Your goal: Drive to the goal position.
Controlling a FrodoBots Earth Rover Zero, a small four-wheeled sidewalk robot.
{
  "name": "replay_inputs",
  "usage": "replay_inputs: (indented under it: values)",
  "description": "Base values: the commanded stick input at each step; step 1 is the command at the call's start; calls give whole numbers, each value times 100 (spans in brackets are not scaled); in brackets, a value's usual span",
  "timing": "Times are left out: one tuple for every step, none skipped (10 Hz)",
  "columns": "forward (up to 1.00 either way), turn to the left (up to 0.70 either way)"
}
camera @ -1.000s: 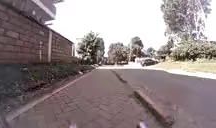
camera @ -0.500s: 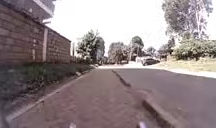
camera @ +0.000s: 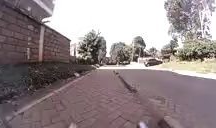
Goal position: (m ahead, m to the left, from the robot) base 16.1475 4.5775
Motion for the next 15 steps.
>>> replay_inputs:
  values:
    - [100,0]
    - [100,0]
    - [100,0]
    - [100,0]
    - [100,0]
    - [100,0]
    - [100,0]
    - [100,8]
    - [100,23]
    - [100,14]
    - [100,5]
    - [100,0]
    - [100,-2]
    - [100,-5]
    - [100,-11]
